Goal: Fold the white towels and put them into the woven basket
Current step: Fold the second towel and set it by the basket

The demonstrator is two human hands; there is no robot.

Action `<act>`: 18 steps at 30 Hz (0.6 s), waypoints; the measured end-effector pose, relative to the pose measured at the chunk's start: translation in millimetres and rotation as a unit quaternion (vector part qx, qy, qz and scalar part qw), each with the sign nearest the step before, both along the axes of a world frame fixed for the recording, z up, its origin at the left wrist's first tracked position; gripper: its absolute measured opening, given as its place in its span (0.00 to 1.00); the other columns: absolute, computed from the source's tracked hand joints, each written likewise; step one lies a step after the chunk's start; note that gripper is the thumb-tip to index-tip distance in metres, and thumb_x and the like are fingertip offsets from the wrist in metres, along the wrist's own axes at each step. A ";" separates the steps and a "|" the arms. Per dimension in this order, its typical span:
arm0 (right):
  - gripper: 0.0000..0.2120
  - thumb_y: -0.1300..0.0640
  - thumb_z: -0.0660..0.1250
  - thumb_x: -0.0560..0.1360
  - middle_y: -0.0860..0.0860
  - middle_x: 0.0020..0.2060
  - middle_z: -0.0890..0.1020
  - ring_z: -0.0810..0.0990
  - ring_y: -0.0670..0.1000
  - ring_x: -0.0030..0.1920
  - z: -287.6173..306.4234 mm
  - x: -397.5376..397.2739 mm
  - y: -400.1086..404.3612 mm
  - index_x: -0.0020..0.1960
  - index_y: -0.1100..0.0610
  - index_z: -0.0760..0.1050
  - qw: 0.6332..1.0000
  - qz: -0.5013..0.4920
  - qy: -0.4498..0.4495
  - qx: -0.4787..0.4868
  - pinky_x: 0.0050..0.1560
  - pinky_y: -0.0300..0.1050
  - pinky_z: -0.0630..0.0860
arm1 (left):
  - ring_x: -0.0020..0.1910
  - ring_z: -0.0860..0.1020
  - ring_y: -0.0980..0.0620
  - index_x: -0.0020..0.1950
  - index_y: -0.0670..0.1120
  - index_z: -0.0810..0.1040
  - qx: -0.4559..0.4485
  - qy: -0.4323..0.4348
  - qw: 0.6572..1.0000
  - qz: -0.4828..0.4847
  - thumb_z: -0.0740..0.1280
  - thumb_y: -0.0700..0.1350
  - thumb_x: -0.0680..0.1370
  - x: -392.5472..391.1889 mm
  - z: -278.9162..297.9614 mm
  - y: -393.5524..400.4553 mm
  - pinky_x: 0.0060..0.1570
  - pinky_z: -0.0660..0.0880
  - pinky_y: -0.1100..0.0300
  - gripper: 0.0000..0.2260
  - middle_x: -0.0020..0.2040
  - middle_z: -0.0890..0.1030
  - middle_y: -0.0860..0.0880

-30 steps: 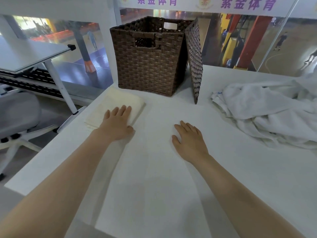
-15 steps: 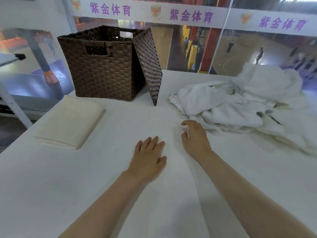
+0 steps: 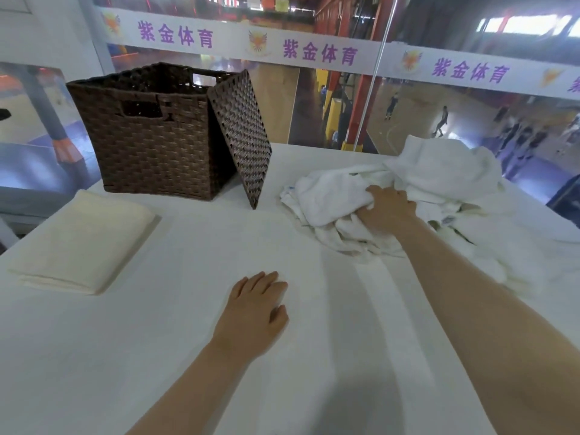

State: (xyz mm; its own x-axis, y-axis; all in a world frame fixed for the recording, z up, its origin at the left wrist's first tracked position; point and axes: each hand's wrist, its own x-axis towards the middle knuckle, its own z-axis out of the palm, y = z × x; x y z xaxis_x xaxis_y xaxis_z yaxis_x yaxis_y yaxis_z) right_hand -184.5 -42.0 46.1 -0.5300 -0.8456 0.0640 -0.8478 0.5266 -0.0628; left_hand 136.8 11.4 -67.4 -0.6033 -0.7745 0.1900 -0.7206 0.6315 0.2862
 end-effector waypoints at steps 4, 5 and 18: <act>0.19 0.50 0.52 0.81 0.55 0.68 0.72 0.69 0.61 0.67 23.5 3.3 -15.9 0.70 0.48 0.68 0.992 -0.025 -0.114 -0.051 0.67 0.59 0.65 | 0.75 0.60 0.55 0.70 0.57 0.69 0.016 0.022 1.000 0.004 0.55 0.52 0.76 -1.9 1.4 -1.5 0.74 0.50 0.58 0.21 0.76 0.65 0.55; 0.19 0.52 0.51 0.81 0.56 0.68 0.72 0.70 0.61 0.67 27.2 4.1 -18.4 0.70 0.50 0.68 0.984 -0.023 -0.151 -0.090 0.67 0.59 0.66 | 0.75 0.60 0.55 0.70 0.57 0.69 0.020 0.027 0.999 0.004 0.55 0.52 0.76 -1.2 2.9 -2.8 0.74 0.49 0.58 0.21 0.76 0.65 0.55; 0.15 0.60 0.57 0.82 0.39 0.54 0.81 0.77 0.36 0.55 89.1 110.2 97.0 0.60 0.49 0.79 0.829 0.233 -0.339 -0.380 0.56 0.33 0.71 | 0.63 0.74 0.59 0.66 0.62 0.69 0.376 0.346 0.857 0.065 0.59 0.64 0.79 9.0 38.3 -1.1 0.62 0.68 0.60 0.17 0.64 0.77 0.59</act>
State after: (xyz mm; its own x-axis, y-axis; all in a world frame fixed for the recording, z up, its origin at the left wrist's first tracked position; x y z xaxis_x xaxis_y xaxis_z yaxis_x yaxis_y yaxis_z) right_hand -74.4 55.0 135.2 -0.2893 -0.8201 0.4937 -0.5828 -0.2582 -0.7705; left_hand 145.8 10.3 -29.1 -0.4460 -0.8876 -0.1148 -0.2649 0.0084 0.9643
